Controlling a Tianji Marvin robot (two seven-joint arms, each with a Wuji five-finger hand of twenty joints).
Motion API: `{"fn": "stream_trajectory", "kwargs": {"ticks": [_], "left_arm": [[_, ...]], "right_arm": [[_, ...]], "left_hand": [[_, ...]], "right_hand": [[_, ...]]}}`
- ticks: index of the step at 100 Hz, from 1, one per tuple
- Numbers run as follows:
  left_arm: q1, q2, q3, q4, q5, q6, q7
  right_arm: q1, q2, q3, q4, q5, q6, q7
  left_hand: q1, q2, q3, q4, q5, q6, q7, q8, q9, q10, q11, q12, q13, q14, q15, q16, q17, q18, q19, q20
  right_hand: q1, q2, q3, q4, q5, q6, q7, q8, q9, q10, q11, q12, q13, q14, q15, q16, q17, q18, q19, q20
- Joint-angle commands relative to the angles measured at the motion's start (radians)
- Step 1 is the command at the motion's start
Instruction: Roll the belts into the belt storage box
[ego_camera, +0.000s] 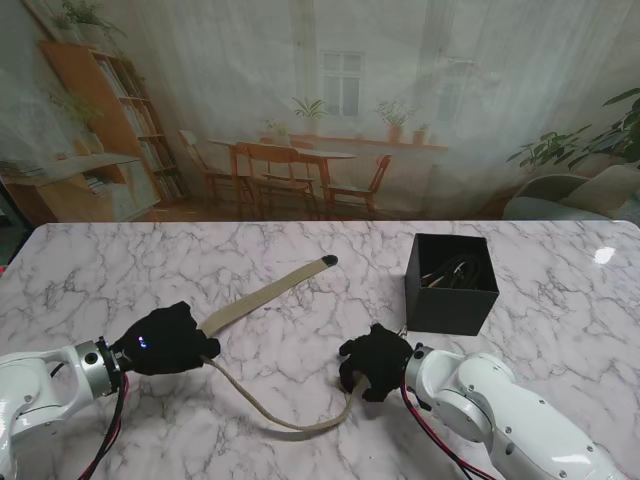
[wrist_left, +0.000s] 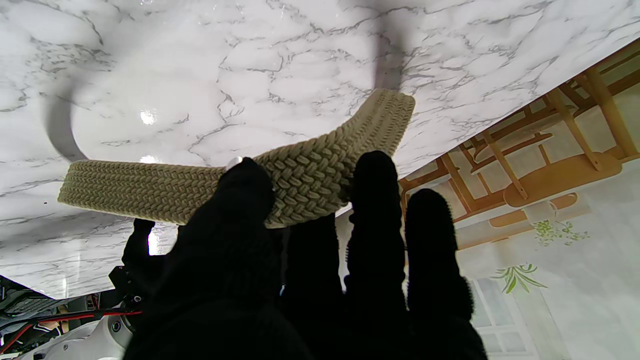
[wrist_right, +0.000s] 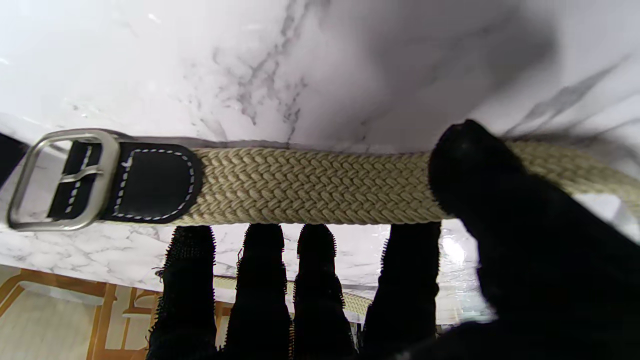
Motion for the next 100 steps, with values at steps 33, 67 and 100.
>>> {"fn": "stream_trajectory", "kwargs": {"ticks": [33, 67, 100], "left_arm": [[0.006, 0.001, -0.01, 0.013, 0.015, 0.033, 0.006], [-0.001, 0.005, 0.006, 0.09, 0.037, 0.142, -0.022], [-0.064, 0.009, 0.1, 0.19, 0.011, 0.202, -0.087]], "right_arm": [[-0.074, -0.011, 0.058, -0.033, 0.03, 0.041, -0.019], [-0.217, -0.013, 0.214, -0.112, -0.041, 0.069, -0.011], [-0.286, -0.019, 0.3, -0.124, -0.085, 0.112, -0.037]], "left_hand": [[0.042, -0.028, 0.065, 0.014, 0.017, -0.028, 0.035, 0.018, 0.052, 0.02, 0.021, 0.013, 0.016, 0.008, 0.023, 0.007, -0.007, 0.001, 0.023, 0.008], [0.038, -0.016, 0.056, 0.008, 0.009, -0.027, 0.028, 0.012, 0.042, 0.013, 0.008, 0.005, 0.006, 0.004, 0.006, -0.004, -0.022, 0.005, 0.009, 0.002], [0.046, 0.015, 0.011, 0.005, 0.053, -0.022, -0.136, -0.186, 0.026, -0.014, 0.014, -0.005, -0.006, -0.004, -0.007, -0.018, -0.036, 0.009, 0.011, 0.009]], "right_hand": [[0.112, 0.07, -0.018, -0.056, 0.147, -0.026, 0.234, 0.024, 0.721, -0.122, 0.182, 0.245, 0.417, -0.123, 0.182, 0.115, 0.085, 0.026, 0.054, 0.005], [0.16, 0.073, -0.009, -0.048, 0.158, 0.016, 0.239, -0.012, 0.893, -0.068, 0.358, 0.356, 0.664, -0.093, 0.36, 0.285, 0.338, -0.06, 0.301, 0.155], [0.181, 0.084, -0.005, -0.045, 0.162, 0.016, 0.249, -0.005, 0.896, -0.063, 0.378, 0.374, 0.669, -0.096, 0.366, 0.301, 0.356, -0.089, 0.314, 0.16]]}}
